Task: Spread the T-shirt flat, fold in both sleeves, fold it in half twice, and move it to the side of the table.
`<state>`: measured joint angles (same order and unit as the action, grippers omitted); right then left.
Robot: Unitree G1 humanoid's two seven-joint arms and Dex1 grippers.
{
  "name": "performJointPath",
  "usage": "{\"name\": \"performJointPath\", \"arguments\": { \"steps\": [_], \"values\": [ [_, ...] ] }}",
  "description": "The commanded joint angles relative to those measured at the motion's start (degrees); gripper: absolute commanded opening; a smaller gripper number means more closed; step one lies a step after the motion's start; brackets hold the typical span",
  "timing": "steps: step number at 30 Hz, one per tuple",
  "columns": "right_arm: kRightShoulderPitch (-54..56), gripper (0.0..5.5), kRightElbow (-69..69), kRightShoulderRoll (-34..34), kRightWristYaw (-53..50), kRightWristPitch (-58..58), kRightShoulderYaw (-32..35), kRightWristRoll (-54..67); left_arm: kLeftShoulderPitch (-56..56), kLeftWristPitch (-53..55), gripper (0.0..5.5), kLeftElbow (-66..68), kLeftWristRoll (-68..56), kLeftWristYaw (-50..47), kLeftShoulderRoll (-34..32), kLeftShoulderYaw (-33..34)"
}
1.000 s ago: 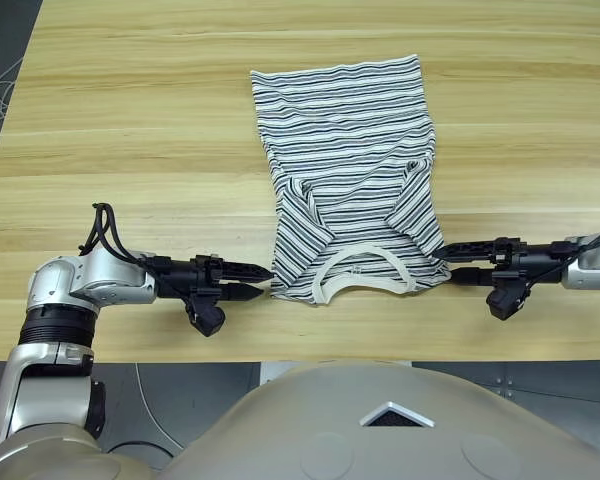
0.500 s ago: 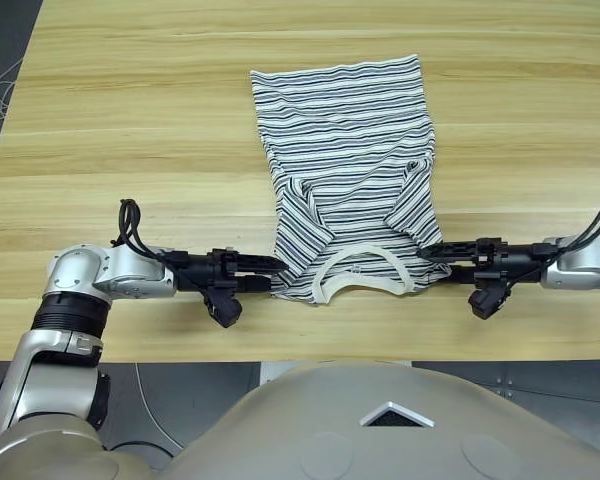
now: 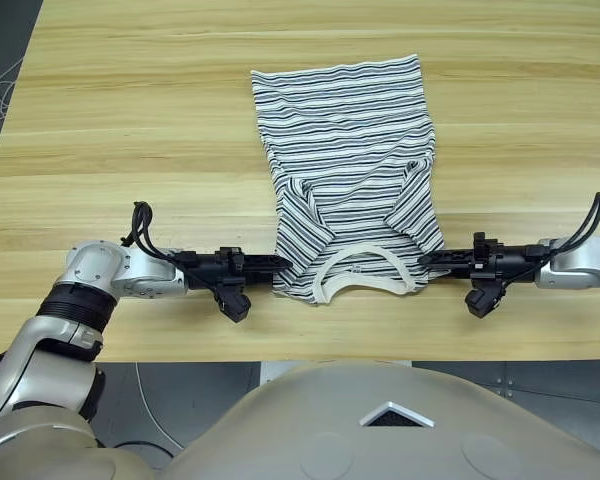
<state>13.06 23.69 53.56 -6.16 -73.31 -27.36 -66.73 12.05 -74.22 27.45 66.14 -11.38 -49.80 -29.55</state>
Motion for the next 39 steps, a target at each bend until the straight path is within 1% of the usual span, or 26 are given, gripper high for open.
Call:
{"name": "performJointPath", "arguments": {
  "steps": [1,2,3,6,10,14,21,24,28,32,36,39],
  "values": [
    [-0.9,0.47,1.6,2.0,1.3,3.4,-4.4,-5.7,-1.3,6.8,1.12,5.1,9.6,-1.5,-1.2,-7.0],
    [-0.8,0.21,1.2,2.2,0.7,3.7,-4.8,-5.9,-0.9,7.2,0.99,5.5,9.9,-2.4,-1.3,-7.9],
    [-0.6,0.11,1.0,2.3,0.4,4.0,-5.2,-5.9,-0.5,7.5,0.92,6.2,10.2,-3.4,-1.4,-8.9],
    [-0.1,0.1,0.5,2.5,0.2,4.0,-6.0,-4.5,0.7,7.7,0.64,7.8,9.8,-5.3,-1.4,-11.1],
    [0.4,0.1,-0.5,2.3,3.0,2.8,-5.8,1.4,2.8,6.6,0.38,9.4,8.5,-4.9,-0.8,-13.8],
    [0.6,0.1,-0.6,2.3,4.1,3.4,-6.1,2.5,2.3,5.7,0.23,10.0,7.8,-5.1,-0.3,-16.6],
    [0.3,0.1,-0.9,2.2,4.6,3.6,-6.2,3.5,2.7,4.8,0.1,9.9,5.4,-3.7,-0.8,-18.0],
    [0.4,0.1,-0.6,2.2,7.9,2.5,-5.9,10.5,3.1,3.2,0.1,10.1,1.3,-1.2,-1.3,-17.1],
    [0.7,0.1,-0.7,2.7,17.9,3.2,-8.4,28.5,5.7,4.7,0.1,11.3,-6.7,6.0,-0.9,-14.7],
    [0.6,0.1,-1.4,3.1,27.5,5.6,-10.5,40.8,7.2,5.9,0.1,9.4,-22.5,19.5,-1.6,-13.3],
    [0.5,0.1,-2.4,3.0,35.0,8.2,-11.1,50.9,6.8,11.8,0.1,0.1,-40.5,34.1,-3.5,-13.1],
    [0.0,0.1,-3.7,3.4,41.5,11.3,-11.5,58.5,6.1,21.8,0.1,-9.7,-53.9,48.1,-6.9,-12.9]
  ]
}}
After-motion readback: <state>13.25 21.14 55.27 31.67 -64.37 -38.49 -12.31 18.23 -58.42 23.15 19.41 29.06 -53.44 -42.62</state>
